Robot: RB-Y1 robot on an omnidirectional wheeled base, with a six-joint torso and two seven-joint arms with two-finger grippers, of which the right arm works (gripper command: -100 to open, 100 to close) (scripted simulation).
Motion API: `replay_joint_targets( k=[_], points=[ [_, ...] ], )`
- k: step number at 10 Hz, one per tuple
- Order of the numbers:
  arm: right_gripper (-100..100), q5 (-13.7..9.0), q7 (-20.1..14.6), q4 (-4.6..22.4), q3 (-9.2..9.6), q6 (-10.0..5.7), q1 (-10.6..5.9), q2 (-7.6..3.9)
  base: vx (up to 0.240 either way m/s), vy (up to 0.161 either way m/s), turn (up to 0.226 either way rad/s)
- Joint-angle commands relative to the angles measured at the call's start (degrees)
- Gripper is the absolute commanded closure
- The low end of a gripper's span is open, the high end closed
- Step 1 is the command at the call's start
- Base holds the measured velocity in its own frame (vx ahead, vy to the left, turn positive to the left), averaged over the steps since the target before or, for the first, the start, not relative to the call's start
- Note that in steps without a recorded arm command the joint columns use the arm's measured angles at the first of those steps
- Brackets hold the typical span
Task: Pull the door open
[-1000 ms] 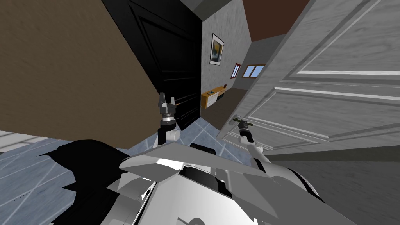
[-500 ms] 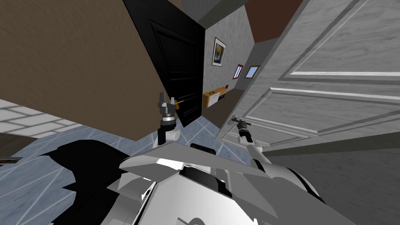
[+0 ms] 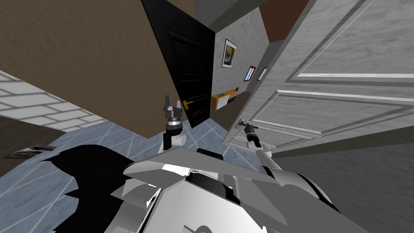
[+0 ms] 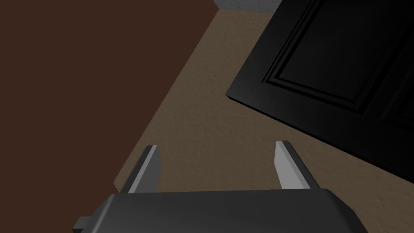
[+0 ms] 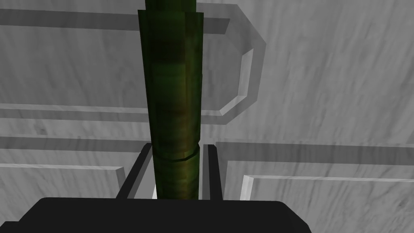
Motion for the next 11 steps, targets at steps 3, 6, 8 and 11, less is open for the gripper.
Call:
replay_joint_targets(
  k=[3,6,8,11],
  points=[
    [100,0.8,-2.17,-0.24,2.36,-0.95,-0.12,-0.49,-0.207,-0.099,0.081],
    [100,1.24,-3.37,-1.57,3.7,-0.91,0.73,-0.9,-0.137,-0.078,0.066],
    [100,1.69,-4.82,-1.97,5.03,-1.71,1.07,-1.64,-0.218,-0.101,0.11],
    [100,2.46,-7.31,-2.68,7.33,-3.09,1.64,-2.92,-0.197,-0.086,0.08]
  ],
)
